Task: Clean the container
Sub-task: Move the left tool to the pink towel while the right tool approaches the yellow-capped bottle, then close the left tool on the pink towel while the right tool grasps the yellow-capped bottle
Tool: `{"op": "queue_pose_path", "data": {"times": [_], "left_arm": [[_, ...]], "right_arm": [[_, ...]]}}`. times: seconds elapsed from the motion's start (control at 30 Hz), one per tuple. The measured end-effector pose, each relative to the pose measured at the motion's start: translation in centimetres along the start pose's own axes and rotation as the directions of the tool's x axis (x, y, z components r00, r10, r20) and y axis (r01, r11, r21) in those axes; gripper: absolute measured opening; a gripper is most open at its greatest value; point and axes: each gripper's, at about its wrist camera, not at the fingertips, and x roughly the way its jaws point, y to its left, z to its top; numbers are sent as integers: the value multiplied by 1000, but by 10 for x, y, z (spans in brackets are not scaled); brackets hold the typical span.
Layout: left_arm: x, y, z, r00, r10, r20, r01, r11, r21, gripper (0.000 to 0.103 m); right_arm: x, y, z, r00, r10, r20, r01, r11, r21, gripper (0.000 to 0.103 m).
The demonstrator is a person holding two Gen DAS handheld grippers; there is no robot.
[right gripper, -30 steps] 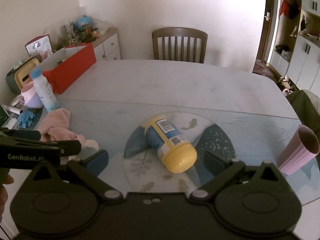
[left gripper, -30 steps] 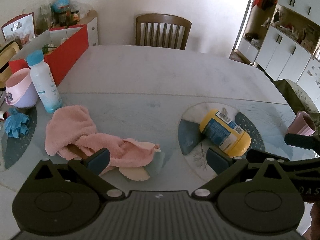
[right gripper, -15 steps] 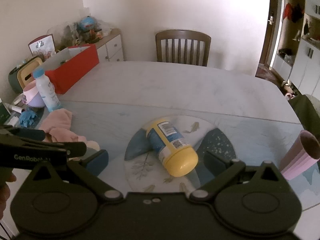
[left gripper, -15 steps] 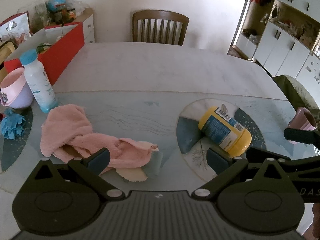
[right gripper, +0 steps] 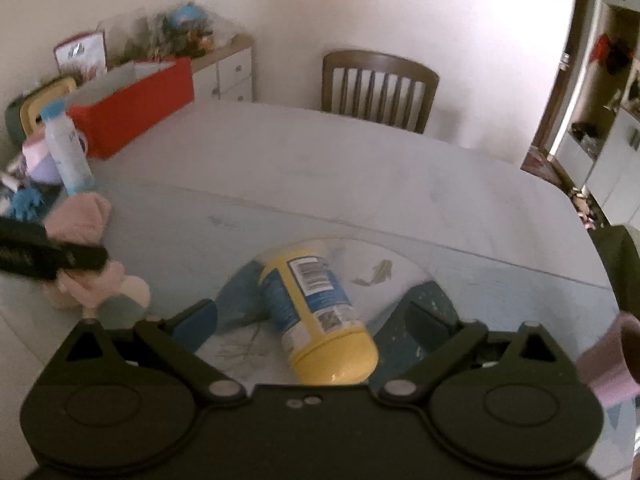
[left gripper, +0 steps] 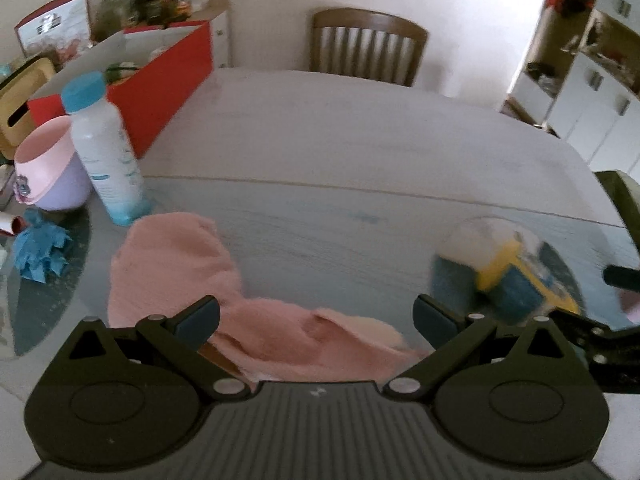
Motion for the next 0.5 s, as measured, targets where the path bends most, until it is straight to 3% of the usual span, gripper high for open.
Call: {"op": "queue_pose_path", "data": {"times": [0.2, 0.37, 0.5], "left_arm": [[27, 41, 18, 998, 38, -46, -41, 998, -52, 103], [33, 36, 16, 993, -54, -105, 61, 995, 72, 103], [41, 36, 12, 993, -1, -115, 17, 990, 142, 103]], "right_arm": [[26, -1, 2, 999, -4, -49, 2, 999, -41, 98], [41, -2, 0, 997, 13, -74, -19, 997, -74, 98], [51, -3, 0, 995, 32, -99, -41, 995, -90, 98]]}}
